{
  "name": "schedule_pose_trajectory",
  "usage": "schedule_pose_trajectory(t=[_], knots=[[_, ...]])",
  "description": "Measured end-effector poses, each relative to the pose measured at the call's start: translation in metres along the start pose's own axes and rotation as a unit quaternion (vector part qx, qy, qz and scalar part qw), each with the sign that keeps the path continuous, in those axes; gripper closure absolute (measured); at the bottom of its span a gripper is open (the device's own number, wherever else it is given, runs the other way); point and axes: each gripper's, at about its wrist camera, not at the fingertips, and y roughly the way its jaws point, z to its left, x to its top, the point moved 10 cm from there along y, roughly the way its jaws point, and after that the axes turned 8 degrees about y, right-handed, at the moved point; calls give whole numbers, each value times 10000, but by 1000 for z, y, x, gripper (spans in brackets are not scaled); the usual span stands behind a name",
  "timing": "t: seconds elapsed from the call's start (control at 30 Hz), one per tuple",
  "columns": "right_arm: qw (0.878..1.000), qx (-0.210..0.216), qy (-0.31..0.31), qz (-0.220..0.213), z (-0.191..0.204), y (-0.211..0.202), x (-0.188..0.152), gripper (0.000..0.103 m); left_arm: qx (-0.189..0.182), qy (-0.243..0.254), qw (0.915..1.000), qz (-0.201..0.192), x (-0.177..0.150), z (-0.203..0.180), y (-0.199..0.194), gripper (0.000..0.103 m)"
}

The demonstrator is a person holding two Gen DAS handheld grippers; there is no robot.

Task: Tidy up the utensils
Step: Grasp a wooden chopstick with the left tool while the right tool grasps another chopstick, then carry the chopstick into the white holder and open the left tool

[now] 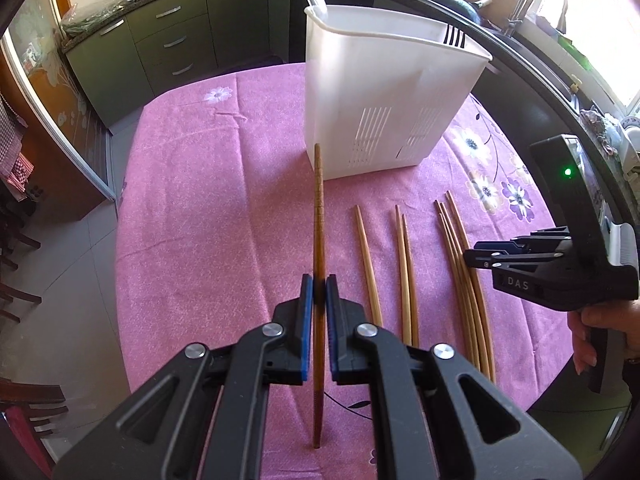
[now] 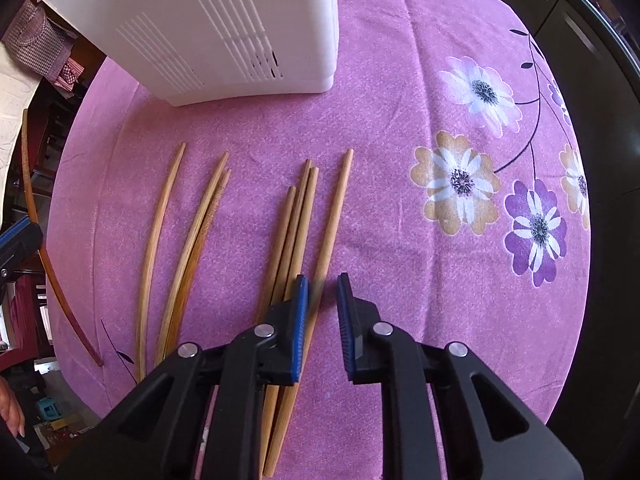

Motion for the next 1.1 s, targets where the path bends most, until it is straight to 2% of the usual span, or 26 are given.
schedule_pose_trajectory(t=[0.03,0.13,0.27,0.57,0.73,0.93,1.1], knots=[[10000,-68,-30,-36,2,1,1,93,-5,-9,10000,-10,-1,-1,0,96],[9996,-172,-124,-164,7,1,1,96,-26,-18,10000,-29,-3,1,-1,96],[9995,109,-61,-303,16,-8,-3,96,-31,-36,10000,-64,-5,3,-4,96],[9862,793,-209,-1439,14,-109,-12,96,-12,-7,9996,-282,-7,9,-27,96],[9741,839,-382,-2063,-11,-151,-21,96,-27,-9,9990,-446,-9,10,-43,96],[9644,986,-606,-2377,-12,-177,-50,96,17,26,9978,-664,-11,8,-61,96],[9626,1046,-680,-2405,-16,-175,-52,96,11,99,9974,-715,-11,3,-67,96]])
